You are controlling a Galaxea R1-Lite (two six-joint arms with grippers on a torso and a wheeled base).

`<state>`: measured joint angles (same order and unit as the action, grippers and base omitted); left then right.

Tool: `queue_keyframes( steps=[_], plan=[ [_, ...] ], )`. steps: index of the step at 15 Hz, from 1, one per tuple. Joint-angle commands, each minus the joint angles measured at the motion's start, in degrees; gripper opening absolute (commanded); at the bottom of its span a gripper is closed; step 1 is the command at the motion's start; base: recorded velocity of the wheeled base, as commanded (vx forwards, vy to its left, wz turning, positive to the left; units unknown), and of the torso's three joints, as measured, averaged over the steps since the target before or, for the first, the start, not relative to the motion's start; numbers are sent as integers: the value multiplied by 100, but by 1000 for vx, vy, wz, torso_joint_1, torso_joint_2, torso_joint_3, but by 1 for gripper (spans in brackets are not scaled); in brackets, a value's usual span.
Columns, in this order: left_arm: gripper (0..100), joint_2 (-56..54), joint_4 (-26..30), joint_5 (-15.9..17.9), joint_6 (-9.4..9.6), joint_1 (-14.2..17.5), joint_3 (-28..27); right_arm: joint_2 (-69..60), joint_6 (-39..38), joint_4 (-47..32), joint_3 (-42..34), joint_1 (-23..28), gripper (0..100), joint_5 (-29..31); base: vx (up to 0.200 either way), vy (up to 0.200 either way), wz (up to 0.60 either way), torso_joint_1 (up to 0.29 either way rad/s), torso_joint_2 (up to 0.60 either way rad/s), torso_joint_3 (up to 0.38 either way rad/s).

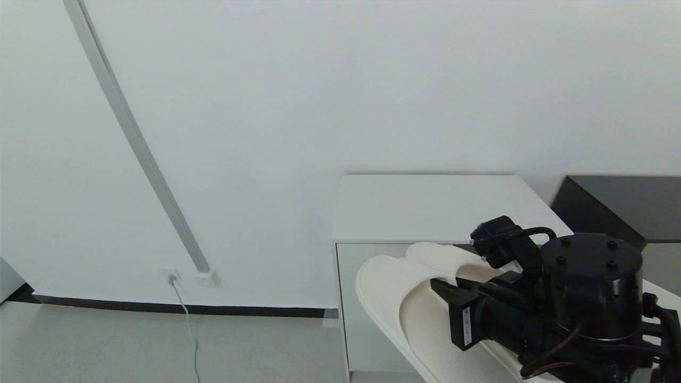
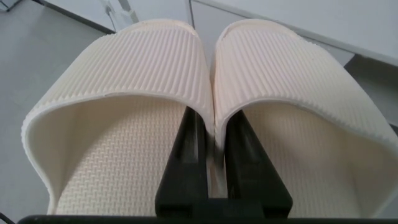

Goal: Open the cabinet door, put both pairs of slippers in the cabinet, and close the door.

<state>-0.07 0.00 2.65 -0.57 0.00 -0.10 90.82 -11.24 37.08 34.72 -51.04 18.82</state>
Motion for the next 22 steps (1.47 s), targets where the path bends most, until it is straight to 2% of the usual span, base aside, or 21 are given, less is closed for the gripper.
queue_keyframes(
  steps=[1, 13, 22],
  plan=[
    [0, 7, 0, -1, -4, 0, 1, 32, 8, 1, 0, -2, 0, 7, 0, 0, 0, 0, 0, 0],
    [0, 7, 0, -1, 5, 0, 1, 32, -1, 18, 0, -2, 0, 87, 0, 0, 0, 0, 0, 0],
    [0, 7, 0, -1, 5, 0, 1, 15, 8, 53, -18, 15, 0, 95, 0, -200, 0, 3, 3, 3]
  ],
)
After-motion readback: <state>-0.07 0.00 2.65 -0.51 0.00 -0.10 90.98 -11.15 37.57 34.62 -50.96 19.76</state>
